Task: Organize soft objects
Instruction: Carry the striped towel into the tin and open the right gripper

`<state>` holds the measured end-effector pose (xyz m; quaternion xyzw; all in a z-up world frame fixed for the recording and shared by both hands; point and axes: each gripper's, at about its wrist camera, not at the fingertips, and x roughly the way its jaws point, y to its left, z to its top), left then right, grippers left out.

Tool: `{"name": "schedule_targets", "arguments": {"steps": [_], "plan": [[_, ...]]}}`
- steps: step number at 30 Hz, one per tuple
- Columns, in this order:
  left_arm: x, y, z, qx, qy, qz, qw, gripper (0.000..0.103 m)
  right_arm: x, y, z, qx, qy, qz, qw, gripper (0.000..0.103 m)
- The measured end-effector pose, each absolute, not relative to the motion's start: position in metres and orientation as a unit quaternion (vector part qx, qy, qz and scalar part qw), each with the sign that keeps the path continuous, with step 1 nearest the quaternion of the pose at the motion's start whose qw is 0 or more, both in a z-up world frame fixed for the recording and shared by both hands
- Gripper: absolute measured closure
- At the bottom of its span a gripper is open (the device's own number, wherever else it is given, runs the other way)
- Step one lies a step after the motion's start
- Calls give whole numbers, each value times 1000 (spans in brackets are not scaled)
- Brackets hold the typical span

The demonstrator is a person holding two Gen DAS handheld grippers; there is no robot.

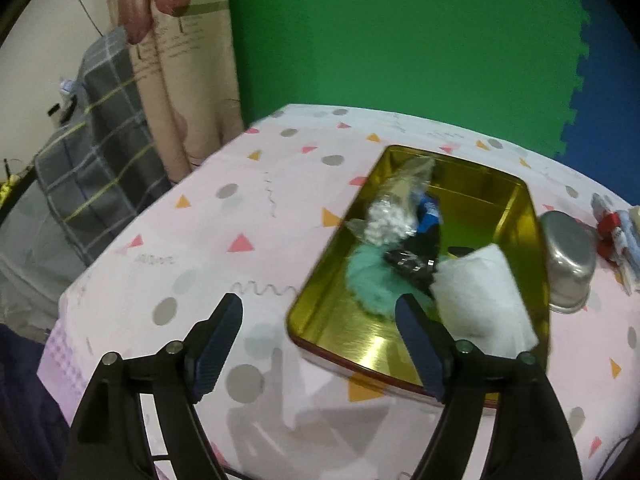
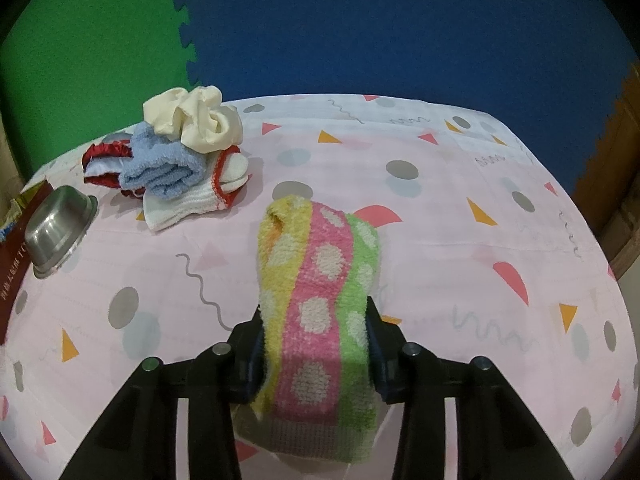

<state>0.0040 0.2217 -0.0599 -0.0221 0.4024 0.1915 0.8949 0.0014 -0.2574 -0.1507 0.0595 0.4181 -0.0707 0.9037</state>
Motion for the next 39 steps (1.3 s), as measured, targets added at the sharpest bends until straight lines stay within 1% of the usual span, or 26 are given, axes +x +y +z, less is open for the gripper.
{"name": "schedule_targets", "arguments": {"steps": [4, 9, 15, 23, 39], "plan": [[2, 226, -59, -39, 396, 185, 899, 25, -2, -250, -147, 68, 418, -63, 904, 64], [4, 221, -58, -4, 389, 186, 902, 23, -5, -230, -139, 64, 415, -40, 906, 64], [5, 220, -58, 2, 390, 188, 902, 21, 1, -194, -121, 58, 410, 7, 910, 64], [7, 227, -62, -7, 398, 190, 898, 20, 12, -124, -94, 30, 398, 79, 913, 64], [6, 247, -66, -48, 410, 200, 889, 20, 37, 16, -57, -20, 380, 201, 903, 64]]}}
